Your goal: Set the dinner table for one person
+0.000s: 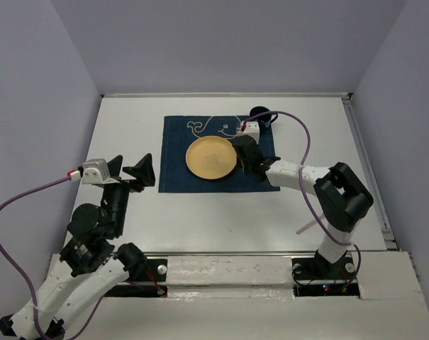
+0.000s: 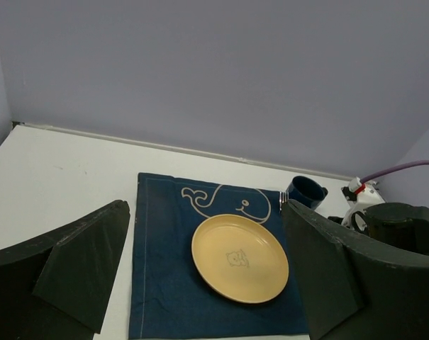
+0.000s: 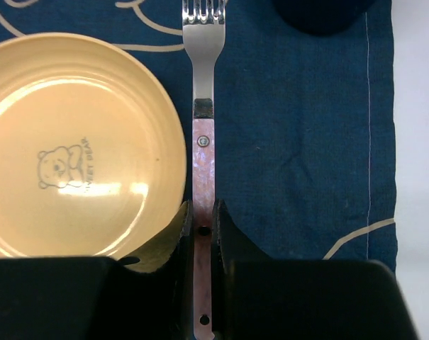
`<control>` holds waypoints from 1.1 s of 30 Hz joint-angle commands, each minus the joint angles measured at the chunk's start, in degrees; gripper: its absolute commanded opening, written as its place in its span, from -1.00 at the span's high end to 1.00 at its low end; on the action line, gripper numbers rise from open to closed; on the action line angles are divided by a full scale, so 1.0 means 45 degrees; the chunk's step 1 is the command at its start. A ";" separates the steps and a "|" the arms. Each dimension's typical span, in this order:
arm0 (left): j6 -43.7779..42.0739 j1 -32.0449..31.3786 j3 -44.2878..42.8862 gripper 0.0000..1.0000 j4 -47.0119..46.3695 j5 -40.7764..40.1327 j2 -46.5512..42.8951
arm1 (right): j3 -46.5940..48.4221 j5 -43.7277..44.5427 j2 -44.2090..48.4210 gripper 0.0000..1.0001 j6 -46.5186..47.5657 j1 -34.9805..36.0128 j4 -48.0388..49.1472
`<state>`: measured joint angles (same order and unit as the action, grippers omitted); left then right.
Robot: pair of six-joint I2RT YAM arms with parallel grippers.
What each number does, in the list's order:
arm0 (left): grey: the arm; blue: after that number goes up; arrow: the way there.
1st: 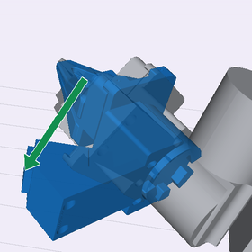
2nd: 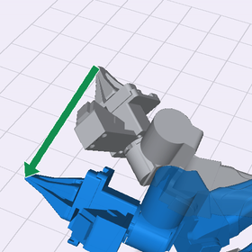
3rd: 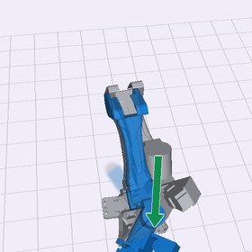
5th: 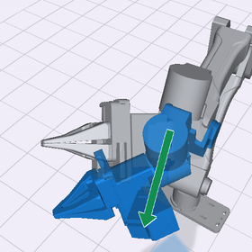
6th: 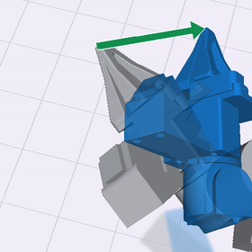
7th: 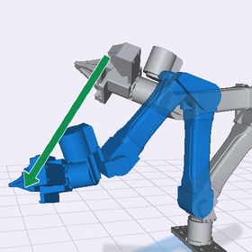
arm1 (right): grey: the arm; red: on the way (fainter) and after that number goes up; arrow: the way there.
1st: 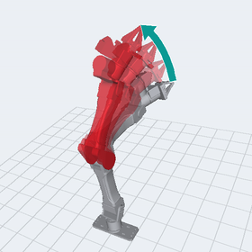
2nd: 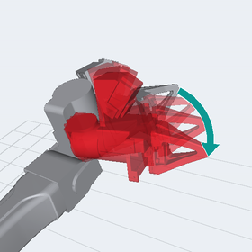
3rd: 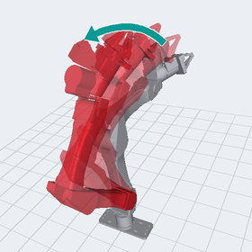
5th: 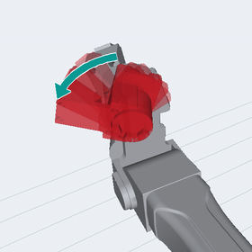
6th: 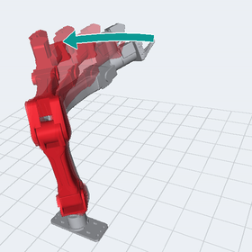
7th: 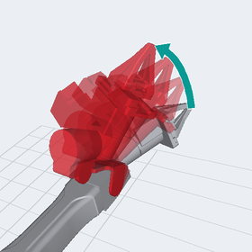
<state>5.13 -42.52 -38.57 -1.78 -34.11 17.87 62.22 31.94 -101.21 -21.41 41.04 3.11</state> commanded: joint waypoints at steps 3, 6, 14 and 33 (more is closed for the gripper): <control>-0.0026 0.0074 0.0133 -0.98 -0.0717 -0.0038 0.0228 | 0.0588 -0.0243 -0.0399 1.00 -0.0067 -0.0369 0.0440; -0.0026 0.0074 0.0133 -0.98 -0.0737 -0.0037 0.0306 | 0.0744 -0.0263 -0.0478 1.00 0.0031 -0.0486 0.0441; -0.0006 0.0114 0.0113 -0.98 -0.0776 -0.0096 0.0346 | 0.2499 -0.0887 -0.0359 1.00 -0.1429 0.0682 -0.0281; 0.0521 0.0094 -0.0062 -0.98 -0.0581 0.0958 -0.0454 | 0.8380 -0.0556 -0.5514 1.00 -0.5281 0.3283 -0.1785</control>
<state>6.74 -42.28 -38.22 -2.20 -31.44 17.19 94.78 26.37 -124.44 -41.47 55.22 -5.45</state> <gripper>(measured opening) 0.989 0.147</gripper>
